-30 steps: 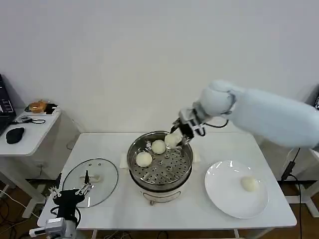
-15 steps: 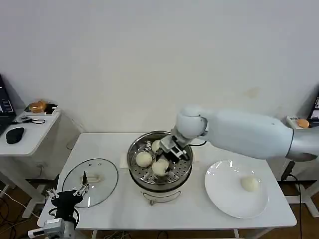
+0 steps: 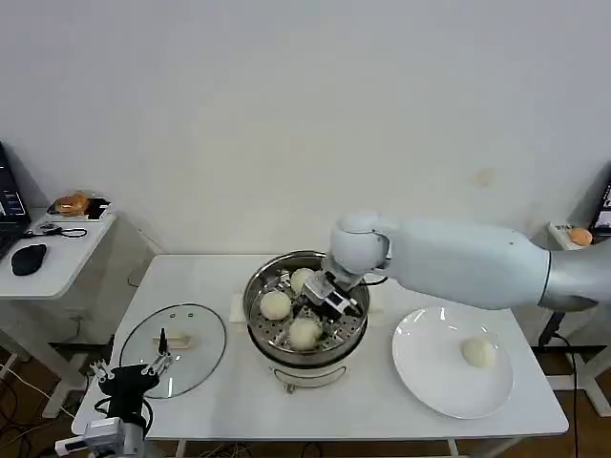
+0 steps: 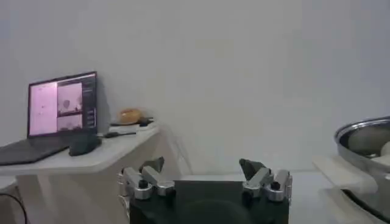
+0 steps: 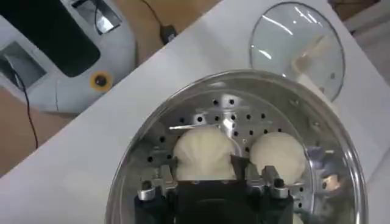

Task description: Take steamed baozi put them in steamer then cover it.

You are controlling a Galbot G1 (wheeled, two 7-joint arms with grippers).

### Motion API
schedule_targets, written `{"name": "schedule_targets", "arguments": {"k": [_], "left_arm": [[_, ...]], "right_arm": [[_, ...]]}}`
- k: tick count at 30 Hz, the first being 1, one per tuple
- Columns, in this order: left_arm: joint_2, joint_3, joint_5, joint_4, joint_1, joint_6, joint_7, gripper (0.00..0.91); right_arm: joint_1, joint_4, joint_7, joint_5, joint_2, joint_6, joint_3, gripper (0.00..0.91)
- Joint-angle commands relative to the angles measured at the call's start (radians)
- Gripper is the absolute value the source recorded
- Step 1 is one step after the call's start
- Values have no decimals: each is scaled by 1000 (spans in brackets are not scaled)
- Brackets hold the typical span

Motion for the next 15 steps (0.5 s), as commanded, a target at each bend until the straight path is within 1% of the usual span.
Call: {"name": "schedule_targets", "arguments": {"k": [1,4,6,8,9,10,11,12,13,14,15], "left_arm": [[1,1,0,1,-1,0,0,907],[3,3,0,0,-2,0,0,907],[8,4,0,0,-2,0,1,907],[14,3,-2,1,-3,0,1,907],[20,3,-5,2,-3,0,1,907],[22,2,-7,2,-3,0,1,907],[26,1,-10,3,-4,0,1,907],[29,-1,-13,3,-4,0,0,907],[31,-2,-13,2,-3,0,1,907],[35,-2,-14,1,0,0,2,907],[40,-1,-14,-1,2,-1,4,907]], "right_arm": [[19,25,30,2,-61,10,23,907],[38,28,41,27,-114,-4,48,907],[51,27,72,61,-163,-41,81,907],[55,25,107,84,-193,-60,93,907],[57,25,138,103,-236,-100,108,907],[58,27,153,107,-258,-116,111,907],[62,29,158,108,-284,-126,111,907],[71,43,157,107,-355,-147,102,907],[75,53,153,107,-396,-160,88,907],[76,55,153,106,-404,-162,84,907],[69,77,150,97,-482,-182,75,907]]}}
